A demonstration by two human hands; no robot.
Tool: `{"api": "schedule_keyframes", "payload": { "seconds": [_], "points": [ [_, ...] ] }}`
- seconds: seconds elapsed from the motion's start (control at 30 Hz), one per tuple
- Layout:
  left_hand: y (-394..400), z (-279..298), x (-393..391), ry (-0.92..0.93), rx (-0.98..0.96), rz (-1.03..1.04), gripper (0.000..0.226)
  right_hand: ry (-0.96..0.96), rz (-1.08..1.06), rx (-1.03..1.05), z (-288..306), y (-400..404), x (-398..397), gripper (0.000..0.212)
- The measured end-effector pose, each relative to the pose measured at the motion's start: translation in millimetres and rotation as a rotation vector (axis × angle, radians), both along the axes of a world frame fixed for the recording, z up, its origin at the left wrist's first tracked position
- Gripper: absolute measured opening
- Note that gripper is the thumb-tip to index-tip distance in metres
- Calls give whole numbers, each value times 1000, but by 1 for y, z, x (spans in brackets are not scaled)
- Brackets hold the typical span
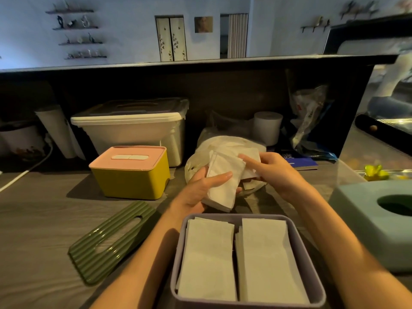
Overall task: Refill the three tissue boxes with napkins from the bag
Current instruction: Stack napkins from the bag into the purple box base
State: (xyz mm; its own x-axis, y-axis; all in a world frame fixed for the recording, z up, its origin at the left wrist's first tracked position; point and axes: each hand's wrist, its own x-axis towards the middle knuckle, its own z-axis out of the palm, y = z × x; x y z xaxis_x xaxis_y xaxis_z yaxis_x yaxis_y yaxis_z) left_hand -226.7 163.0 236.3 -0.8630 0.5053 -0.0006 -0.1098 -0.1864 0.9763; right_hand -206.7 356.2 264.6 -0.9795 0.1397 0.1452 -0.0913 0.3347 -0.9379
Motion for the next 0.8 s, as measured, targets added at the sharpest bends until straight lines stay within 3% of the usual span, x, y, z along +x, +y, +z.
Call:
{"api": "schedule_keyframes", "payload": {
  "seconds": [0.1, 0.17, 0.3, 0.43, 0.57, 0.7, 0.8],
  "points": [
    [-1, 0, -2, -5, -22, 1, 45, -29, 10, -43, -2, 0, 0, 21],
    [0, -1, -3, -6, -52, 21, 43, 32, -29, -61, -2, 0, 1, 10],
    [3, -2, -5, 1, -185, 55, 56, 171, -120, -92, -4, 0, -2, 11],
    [4, -2, -5, -61, -148, -79, 48, 248, -236, -128, -6, 3, -5, 21],
    [5, 1, 0, -189, -15, -87, 40, 289, -328, -186, -2, 11, -5, 26],
    [9, 6, 3, -387, 113, 38, 35, 242, -244, -330, 9, 10, 1, 32],
    [11, 8, 8, -396, 93, 123, 29, 69, -86, -504, 20, 4, 7, 26]
  ]
}}
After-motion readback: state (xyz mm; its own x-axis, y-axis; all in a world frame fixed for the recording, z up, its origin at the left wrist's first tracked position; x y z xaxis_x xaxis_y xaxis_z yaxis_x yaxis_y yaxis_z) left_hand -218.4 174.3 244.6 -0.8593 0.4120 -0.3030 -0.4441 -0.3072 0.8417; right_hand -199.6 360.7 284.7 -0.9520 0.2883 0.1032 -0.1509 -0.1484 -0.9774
